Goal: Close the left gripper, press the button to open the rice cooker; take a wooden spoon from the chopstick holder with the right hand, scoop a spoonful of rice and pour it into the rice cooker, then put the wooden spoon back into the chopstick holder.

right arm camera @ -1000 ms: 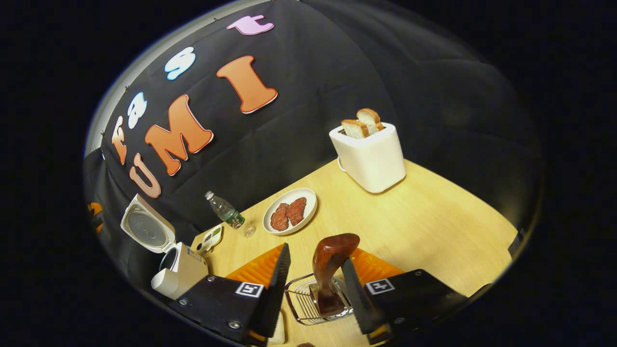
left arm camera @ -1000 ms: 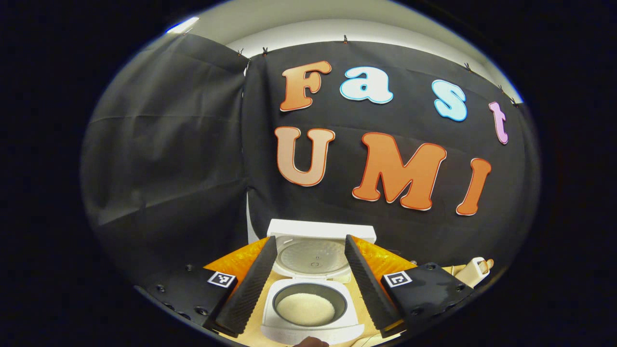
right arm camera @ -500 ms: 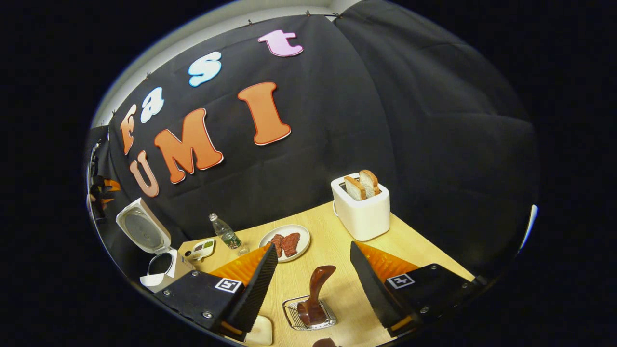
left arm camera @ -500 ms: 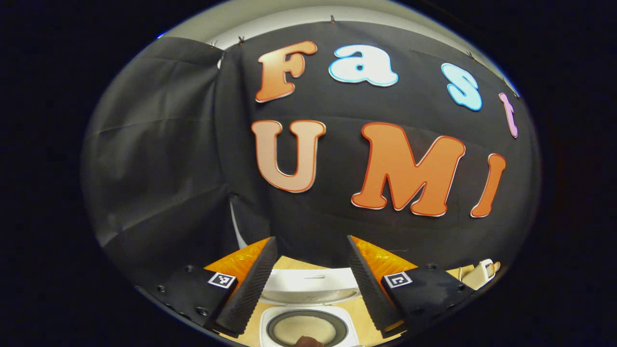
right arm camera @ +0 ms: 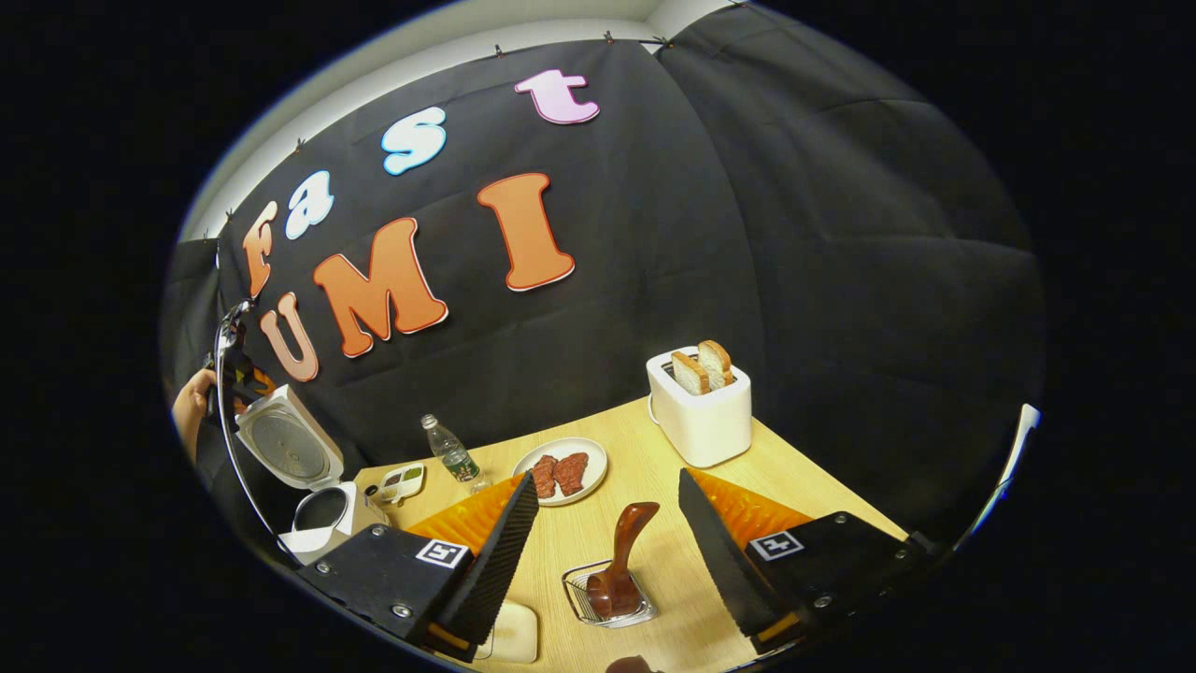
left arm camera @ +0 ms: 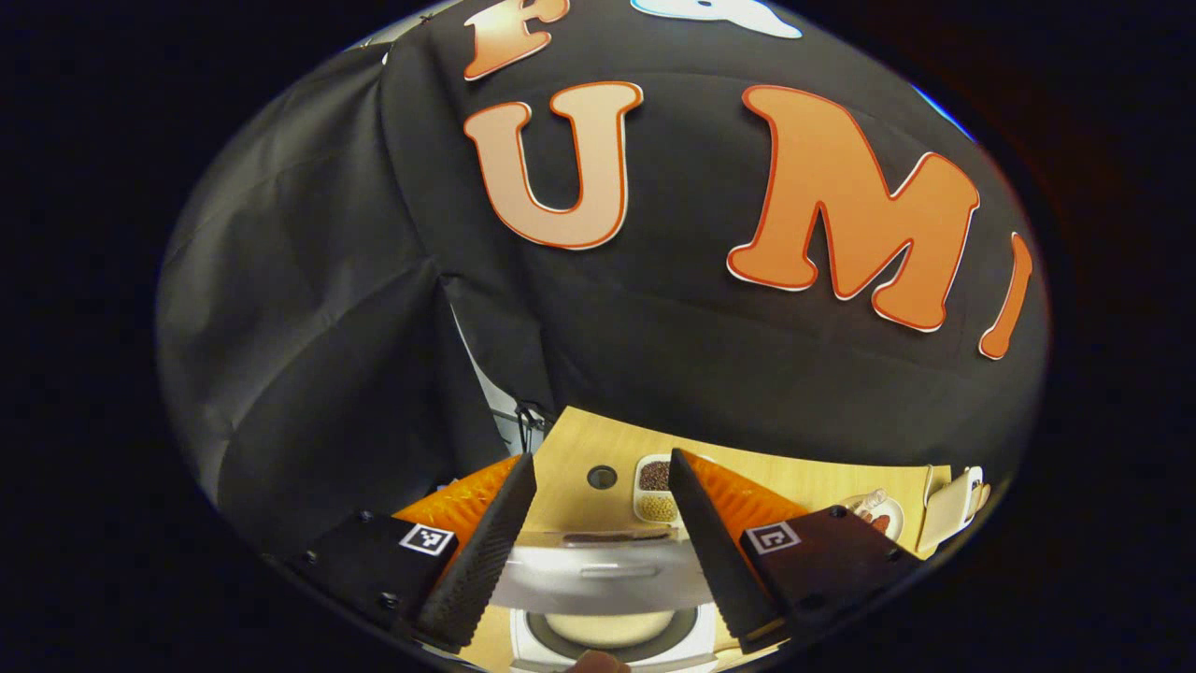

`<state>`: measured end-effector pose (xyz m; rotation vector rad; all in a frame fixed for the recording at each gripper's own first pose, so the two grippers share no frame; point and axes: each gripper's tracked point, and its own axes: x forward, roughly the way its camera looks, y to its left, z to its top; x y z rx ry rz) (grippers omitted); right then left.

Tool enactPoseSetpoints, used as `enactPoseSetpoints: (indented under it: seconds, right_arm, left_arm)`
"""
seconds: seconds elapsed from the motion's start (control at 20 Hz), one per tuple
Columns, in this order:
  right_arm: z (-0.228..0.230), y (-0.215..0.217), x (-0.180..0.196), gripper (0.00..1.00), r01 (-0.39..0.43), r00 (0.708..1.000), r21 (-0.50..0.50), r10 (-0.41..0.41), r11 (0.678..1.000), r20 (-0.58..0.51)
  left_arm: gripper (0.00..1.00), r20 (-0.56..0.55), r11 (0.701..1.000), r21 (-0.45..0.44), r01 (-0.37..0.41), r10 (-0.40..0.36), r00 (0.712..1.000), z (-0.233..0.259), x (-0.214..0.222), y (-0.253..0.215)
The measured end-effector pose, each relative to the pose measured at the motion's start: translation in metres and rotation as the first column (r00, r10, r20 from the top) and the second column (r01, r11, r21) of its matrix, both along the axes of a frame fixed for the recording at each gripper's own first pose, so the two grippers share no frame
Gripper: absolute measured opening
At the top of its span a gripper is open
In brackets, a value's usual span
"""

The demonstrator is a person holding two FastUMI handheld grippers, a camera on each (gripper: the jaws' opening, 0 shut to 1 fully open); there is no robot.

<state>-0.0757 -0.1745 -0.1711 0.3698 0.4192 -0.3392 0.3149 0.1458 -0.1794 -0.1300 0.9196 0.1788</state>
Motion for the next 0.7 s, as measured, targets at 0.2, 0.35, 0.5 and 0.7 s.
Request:
enactPoseSetpoints:
  seconds: [0.2, 0.35, 0.5, 0.7]
  right_arm:
    - [-0.002, 0.023, 0.015, 0.94, -0.068, 0.998, 0.03, 0.068, 0.997, 0.012]
    - [-0.006, 0.05, 0.028, 0.94, -0.157, 0.988, 0.064, 0.157, 0.985, 0.014]
    - [-0.004, 0.068, 0.041, 0.94, -0.221, 0.975, 0.072, 0.22, 0.973, 0.024]
    - [-0.002, 0.077, 0.051, 0.94, -0.268, 0.963, 0.05, 0.267, 0.962, 0.025]
  left_arm:
    - [0.98, -0.247, 0.997, -0.075, 0.002, -0.02, 0.969, -0.027, -0.062, -0.024]
    - [0.96, -0.345, 0.996, -0.087, 0.017, -0.046, 0.938, -0.041, -0.101, -0.03]
    - [0.97, -0.473, 0.992, -0.125, 0.004, -0.063, 0.879, -0.06, -0.148, -0.042]
    - [0.96, -0.607, 0.99, -0.139, -0.02, -0.069, 0.791, -0.117, -0.198, -0.053]
